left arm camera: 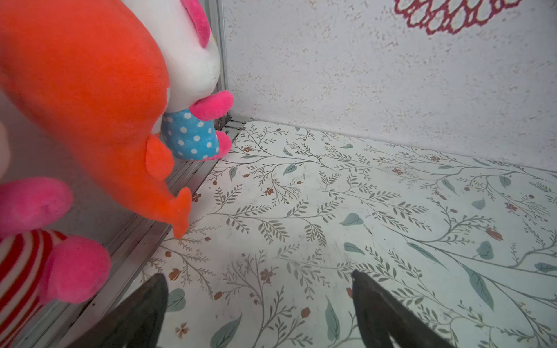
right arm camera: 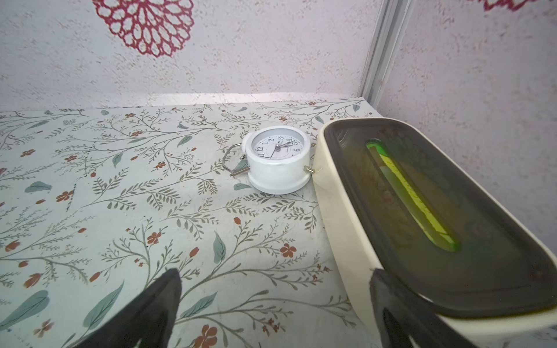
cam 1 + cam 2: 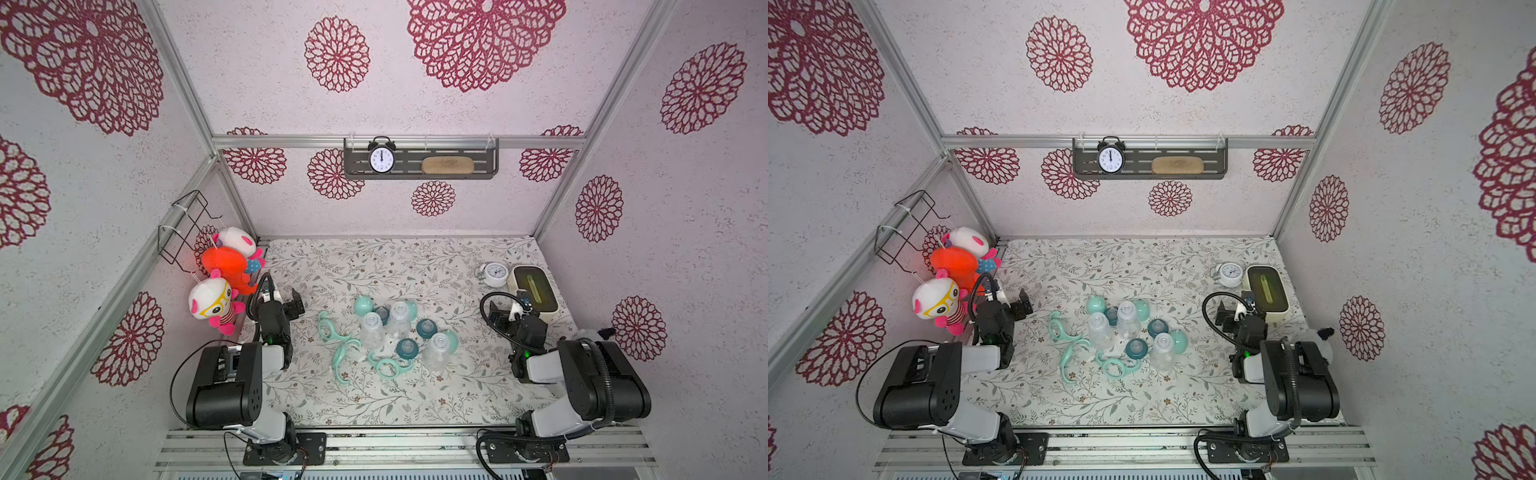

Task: Assemble the baby bottles
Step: Pick up the baby bottle from the center of the board.

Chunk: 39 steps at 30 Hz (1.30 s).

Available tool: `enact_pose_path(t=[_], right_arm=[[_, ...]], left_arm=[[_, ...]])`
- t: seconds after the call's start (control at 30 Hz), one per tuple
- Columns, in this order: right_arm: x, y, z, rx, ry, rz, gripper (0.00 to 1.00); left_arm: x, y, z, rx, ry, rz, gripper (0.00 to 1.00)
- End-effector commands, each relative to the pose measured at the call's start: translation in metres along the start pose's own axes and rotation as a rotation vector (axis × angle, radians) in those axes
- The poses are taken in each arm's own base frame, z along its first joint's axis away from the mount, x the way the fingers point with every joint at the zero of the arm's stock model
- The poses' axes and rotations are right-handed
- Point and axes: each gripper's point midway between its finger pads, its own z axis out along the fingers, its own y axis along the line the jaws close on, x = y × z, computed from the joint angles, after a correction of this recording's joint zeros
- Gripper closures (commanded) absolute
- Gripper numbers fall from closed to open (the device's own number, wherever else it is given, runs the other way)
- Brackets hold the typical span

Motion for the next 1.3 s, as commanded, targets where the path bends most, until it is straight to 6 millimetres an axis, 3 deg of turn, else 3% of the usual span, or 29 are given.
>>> enact_pose_path(t=[0.0, 0.9, 1.2, 1.27], right_arm=[[-0.014, 0.0, 0.002, -0.006, -0.044, -0.002, 0.01], [-0.019, -0.001, -0.003, 0.009, -0.068, -0.009, 0.01], [-0.043, -0.024, 0.002, 0.189, 0.068, 0.038, 0.01], [-0.05, -0.029, 0.0, 0.263, 0.084, 0.045, 0.01]], left_arm=[[-0.005, 0.001, 0.004, -0.001, -0.008, -0.011, 0.02], [-0.01, 0.0, 0.003, -0.004, 0.005, -0.01, 0.02], [-0.067, 0.002, -0.002, -0.092, 0.143, -0.023, 0.02], [-0.082, -0.006, -0.006, -0.095, 0.168, -0.021, 0.02]])
